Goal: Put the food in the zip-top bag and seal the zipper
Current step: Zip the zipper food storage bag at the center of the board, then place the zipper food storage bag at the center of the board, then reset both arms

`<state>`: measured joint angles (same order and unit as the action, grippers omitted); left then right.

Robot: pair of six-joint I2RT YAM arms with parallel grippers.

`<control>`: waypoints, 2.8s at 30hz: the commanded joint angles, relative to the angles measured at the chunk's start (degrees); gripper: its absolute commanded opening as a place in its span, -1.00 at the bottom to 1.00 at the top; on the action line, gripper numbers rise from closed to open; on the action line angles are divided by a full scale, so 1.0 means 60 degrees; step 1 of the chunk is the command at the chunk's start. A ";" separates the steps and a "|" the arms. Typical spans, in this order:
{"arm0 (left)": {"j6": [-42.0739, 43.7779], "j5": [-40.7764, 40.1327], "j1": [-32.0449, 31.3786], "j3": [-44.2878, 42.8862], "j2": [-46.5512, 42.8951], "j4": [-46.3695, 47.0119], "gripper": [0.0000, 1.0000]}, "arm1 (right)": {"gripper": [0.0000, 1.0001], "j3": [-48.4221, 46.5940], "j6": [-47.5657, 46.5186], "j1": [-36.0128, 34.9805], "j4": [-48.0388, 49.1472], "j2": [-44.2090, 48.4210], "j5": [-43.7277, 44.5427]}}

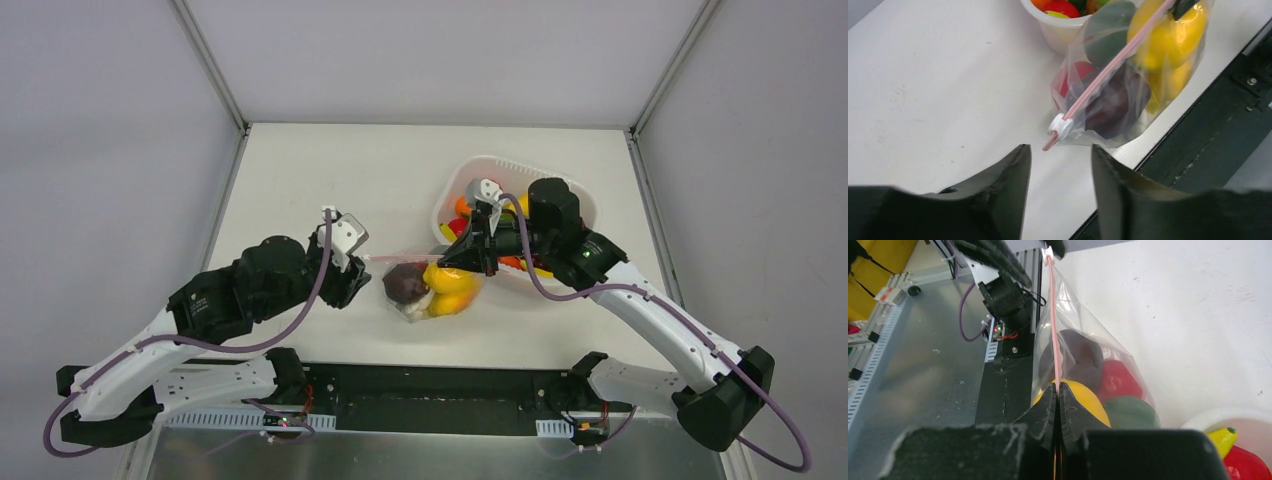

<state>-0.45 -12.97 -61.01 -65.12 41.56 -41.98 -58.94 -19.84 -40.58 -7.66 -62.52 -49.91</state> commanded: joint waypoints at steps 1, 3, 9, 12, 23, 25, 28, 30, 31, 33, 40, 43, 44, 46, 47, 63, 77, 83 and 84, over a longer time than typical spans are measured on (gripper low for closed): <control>-0.0569 -0.0901 0.0178 -0.0353 -0.0124 -0.0322 0.34 | -1.00 0.0016 0.0854 0.0045 0.1503 -0.0082 -0.0621; -0.0780 -0.1223 0.0175 -0.0445 -0.0186 -0.0119 0.87 | -1.00 -0.0097 0.1035 -0.0021 0.1754 -0.0255 -0.0674; -0.1569 -0.3044 0.0163 -0.0591 -0.0751 0.0250 0.98 | -1.00 -0.1114 0.1692 -0.0223 0.2567 -0.1406 -0.0600; -0.1991 -0.4222 0.0168 -0.0593 -0.1305 0.0250 0.97 | -1.00 -0.1911 0.1845 -0.0248 0.2977 -0.2132 -0.0387; -0.2517 -0.5411 0.0168 -0.0315 -0.2656 0.0202 0.98 | -1.00 -0.6717 0.1135 0.0217 0.2056 -0.5727 -0.1208; -0.2581 -0.5562 0.0153 -0.0428 -0.2528 0.0027 0.98 | -1.00 -0.7054 0.0741 0.0185 0.1503 -0.6115 -0.1408; -0.2588 -0.5635 0.0164 -0.0403 -0.2472 0.0043 0.98 | -1.00 -0.6038 -0.1003 -0.0315 0.0018 -0.5767 -0.1285; -0.2584 -0.5705 0.0164 -0.0291 -0.2511 0.0158 0.98 | -1.00 -0.4825 -0.1990 -0.0862 -0.0710 -0.5302 -0.0885; -0.2570 -0.5728 0.0164 -0.0226 -0.2548 0.0225 0.98 | -0.96 -0.4262 -0.2199 -0.1088 -0.0980 -0.5126 -0.0880; -0.2523 -0.5785 0.0162 -0.0142 -0.2588 0.0345 0.98 | -0.61 -0.3281 -0.2328 -0.1456 -0.1301 -0.4752 -0.0838; -0.2460 -0.5792 0.0166 -0.0016 -0.2333 0.0558 0.98 | 0.21 -0.1320 -0.0538 -0.1699 0.0290 -0.2408 -0.0811; -0.2573 -0.5639 0.0170 -0.0079 -0.2036 0.0372 0.98 | 0.23 -0.0519 0.0372 -0.1704 0.1195 -0.1297 -0.0026; -0.2633 -0.5588 0.0178 -0.0080 -0.1936 0.0285 0.98 | 0.24 -0.0277 0.0676 -0.1704 0.1565 -0.0814 0.0411; -0.2771 -0.5467 0.0177 0.0035 -0.1765 0.0237 0.98 | 0.33 0.0204 0.1185 -0.1695 0.1854 -0.0184 0.2002; -0.2824 -0.5374 0.0171 0.0128 -0.1664 0.0272 0.98 | 0.36 0.0399 0.1373 -0.1699 0.1854 0.0106 0.2790; -0.3789 -0.1690 0.4513 0.0378 0.0165 0.0065 0.98 | 0.95 0.1326 0.4185 0.1557 0.0016 0.2125 1.0427; -0.6770 -0.4752 0.5257 0.1186 -0.0847 -0.1535 0.98 | 0.99 0.1979 0.6117 0.4506 -0.0787 0.2660 0.8666; -0.7345 -0.5750 0.5248 0.0974 -0.0443 -0.2518 0.98 | 0.99 0.2413 0.6429 0.4507 -0.0701 0.3021 0.8781; -0.7518 -0.5873 0.5258 0.0960 -0.0394 -0.2709 0.98 | 0.99 0.2497 0.6395 0.4505 -0.0637 0.3085 0.8730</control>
<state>-40.75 -41.69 -29.89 -58.06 37.60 -52.97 -45.23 16.58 -13.69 -12.84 -46.68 3.31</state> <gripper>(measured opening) 0.990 0.994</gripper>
